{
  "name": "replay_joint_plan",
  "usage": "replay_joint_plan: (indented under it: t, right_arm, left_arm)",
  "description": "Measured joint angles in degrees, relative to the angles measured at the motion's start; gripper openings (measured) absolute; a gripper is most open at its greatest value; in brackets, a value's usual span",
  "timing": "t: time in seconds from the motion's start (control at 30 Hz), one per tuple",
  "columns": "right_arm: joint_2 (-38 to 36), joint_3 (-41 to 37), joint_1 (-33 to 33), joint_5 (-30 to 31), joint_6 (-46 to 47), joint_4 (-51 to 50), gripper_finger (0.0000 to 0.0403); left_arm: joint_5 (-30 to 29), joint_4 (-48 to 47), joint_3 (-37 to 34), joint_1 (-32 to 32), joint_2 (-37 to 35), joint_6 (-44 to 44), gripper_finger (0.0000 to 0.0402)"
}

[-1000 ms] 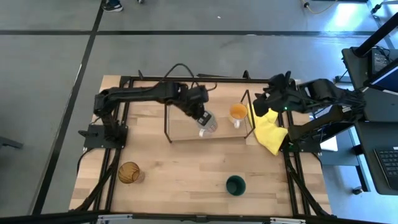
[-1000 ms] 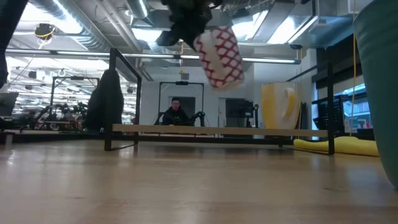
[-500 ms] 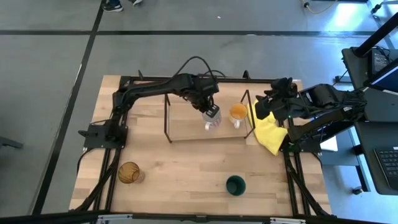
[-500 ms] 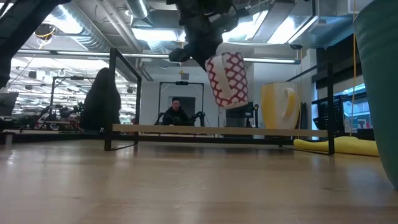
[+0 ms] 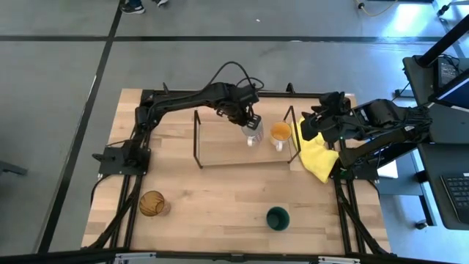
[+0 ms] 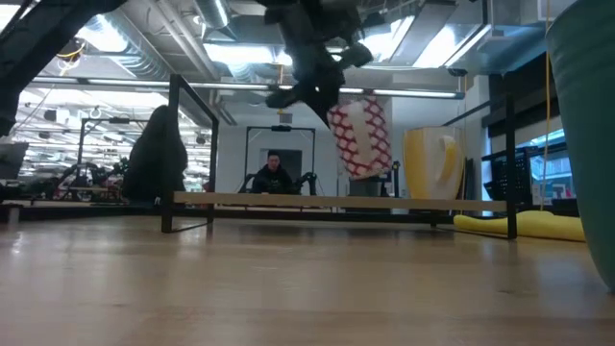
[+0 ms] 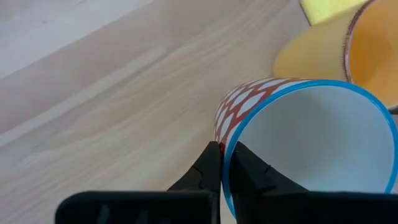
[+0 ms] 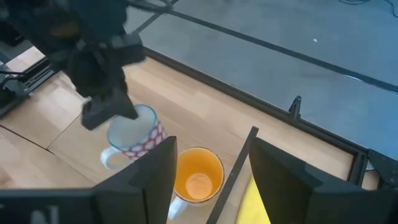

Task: Stack small to large cups/mugs on shelf
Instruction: Put the red cup on the shelf

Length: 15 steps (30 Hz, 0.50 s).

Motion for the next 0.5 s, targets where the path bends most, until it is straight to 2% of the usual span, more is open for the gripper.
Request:
replay_joint_plan:
  t: [0.23,0.5]
  right_arm:
    - [0.0,0.0,0.4,-0.1,-0.6,-0.9,0.0201]
    - [0.0,0.0,0.4,0.7,-0.6,-1.5,0.0201]
  left_arm:
    - [0.8,-1.1,0.0,-0.9,1.3,1.4,0.0008]
    - [-0.8,-2.7,0.0,-0.6,1.3,2.2,0.0011]
